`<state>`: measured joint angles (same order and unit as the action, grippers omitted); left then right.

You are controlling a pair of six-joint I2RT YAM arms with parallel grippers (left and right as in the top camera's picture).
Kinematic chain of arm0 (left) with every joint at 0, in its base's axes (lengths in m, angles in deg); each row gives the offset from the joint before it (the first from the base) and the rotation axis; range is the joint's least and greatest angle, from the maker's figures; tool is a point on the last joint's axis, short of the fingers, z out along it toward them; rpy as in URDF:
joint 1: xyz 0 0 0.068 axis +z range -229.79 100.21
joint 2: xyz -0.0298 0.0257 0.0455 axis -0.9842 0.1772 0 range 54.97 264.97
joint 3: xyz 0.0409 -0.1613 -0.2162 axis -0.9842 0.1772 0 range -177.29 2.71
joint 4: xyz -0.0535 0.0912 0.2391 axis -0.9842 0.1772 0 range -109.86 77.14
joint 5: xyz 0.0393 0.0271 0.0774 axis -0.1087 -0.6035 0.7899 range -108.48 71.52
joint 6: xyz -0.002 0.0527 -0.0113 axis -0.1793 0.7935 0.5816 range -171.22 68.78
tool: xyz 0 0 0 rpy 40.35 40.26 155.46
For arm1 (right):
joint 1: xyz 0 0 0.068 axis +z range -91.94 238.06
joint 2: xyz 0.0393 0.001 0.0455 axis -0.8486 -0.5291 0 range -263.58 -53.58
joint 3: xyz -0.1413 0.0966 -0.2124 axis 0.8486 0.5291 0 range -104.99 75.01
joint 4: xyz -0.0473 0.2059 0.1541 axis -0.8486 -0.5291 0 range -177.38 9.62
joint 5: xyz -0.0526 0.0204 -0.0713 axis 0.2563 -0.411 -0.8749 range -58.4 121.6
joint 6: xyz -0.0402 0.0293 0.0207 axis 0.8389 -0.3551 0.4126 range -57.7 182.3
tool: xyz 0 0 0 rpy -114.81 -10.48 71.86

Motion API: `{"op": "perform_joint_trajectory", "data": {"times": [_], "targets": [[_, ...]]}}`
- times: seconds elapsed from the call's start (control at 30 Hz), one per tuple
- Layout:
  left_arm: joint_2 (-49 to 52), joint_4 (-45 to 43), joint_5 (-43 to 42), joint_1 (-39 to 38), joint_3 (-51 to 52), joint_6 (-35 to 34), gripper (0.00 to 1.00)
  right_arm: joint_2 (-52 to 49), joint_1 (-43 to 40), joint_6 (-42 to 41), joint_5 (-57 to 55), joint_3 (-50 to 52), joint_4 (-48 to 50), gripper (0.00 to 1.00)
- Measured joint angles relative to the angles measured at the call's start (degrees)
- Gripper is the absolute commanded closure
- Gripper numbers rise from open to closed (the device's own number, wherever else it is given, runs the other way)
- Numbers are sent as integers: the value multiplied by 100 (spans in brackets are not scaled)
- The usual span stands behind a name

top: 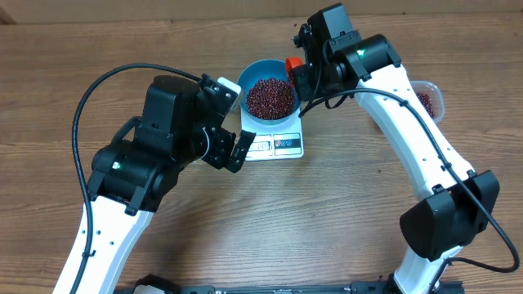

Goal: Scoop item into bowl and weigh 150g on scale
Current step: 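Tilt the scoop slowly to trickle beans into the blue bowl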

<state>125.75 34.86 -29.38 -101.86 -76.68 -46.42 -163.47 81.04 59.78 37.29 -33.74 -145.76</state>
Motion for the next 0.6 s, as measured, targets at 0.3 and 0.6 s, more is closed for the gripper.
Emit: {"op": "perform_joint_trajectory", "data": {"times": [0.3,0.6], "targets": [[0,0,0,0,0,0,0,0,0,387,-20,0,262,96],[0,0,0,0,0,0,1,0,0,560,-63,0,319,96]]}}
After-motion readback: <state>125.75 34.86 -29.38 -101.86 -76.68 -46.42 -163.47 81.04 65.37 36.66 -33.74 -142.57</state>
